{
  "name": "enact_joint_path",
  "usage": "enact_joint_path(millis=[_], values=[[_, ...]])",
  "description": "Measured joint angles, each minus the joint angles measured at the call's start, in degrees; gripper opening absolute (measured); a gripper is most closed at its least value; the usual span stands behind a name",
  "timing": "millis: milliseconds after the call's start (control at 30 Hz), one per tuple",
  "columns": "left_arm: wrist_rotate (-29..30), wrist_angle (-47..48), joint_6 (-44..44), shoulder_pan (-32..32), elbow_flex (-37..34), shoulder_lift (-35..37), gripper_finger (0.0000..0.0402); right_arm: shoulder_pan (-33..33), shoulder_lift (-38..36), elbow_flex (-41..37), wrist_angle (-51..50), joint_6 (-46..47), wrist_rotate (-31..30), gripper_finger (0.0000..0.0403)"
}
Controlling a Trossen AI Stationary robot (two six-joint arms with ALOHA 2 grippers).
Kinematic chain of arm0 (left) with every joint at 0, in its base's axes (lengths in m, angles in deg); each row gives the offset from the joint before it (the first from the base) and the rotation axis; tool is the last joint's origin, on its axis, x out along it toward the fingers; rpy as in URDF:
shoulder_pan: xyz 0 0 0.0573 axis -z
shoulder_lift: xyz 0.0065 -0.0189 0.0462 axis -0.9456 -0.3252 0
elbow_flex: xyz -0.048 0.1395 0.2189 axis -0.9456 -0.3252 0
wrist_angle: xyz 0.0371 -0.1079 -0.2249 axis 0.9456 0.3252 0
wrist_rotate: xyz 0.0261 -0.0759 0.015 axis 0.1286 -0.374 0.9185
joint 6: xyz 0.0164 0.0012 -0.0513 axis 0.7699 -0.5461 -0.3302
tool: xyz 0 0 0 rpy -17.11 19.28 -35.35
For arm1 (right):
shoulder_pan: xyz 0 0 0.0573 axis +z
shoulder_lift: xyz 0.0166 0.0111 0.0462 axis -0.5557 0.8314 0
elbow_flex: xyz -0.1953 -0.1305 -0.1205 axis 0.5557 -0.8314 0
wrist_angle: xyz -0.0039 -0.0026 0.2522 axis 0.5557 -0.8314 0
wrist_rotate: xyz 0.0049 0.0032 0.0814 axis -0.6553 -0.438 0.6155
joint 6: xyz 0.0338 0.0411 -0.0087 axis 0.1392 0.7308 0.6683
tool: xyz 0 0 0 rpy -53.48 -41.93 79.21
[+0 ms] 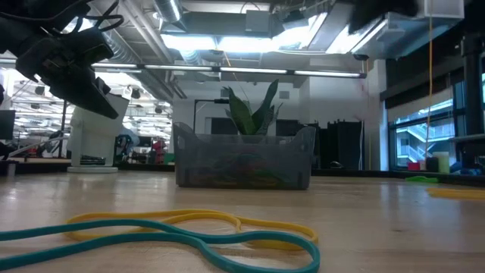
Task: Pick and place rubber bands into bin
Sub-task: Put the red rubber band into the black bin, then put the blue rubber band into the black bin
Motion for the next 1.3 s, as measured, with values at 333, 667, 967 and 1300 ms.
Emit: enact_joint_path(millis=[333, 667, 967, 1300], values=[[0.05, -1.14, 0.00, 0.01, 0.00, 0.00, 0.0002, -8.72, 5.87, 0.00, 32.99, -30.41, 9.79, 0.0000], [0.19, -1.11, 0.00, 0.01, 0.00, -0.02, 0.0002, -14.90, 18.42, 0.02, 42.66, -39.89, 25.47, 0.0000], [0.15, -1.08, 0.00, -0.01, 0.00, 0.00, 0.0002, -16.90, 27.58, 0.02, 43.48, -39.53, 34.10, 0.0000], [-0.02, -1.06, 0.00, 0.01, 0.00, 0.00, 0.0002, -18.60, 32.63, 0.02, 42.53, -39.31, 37.09, 0.0000]])
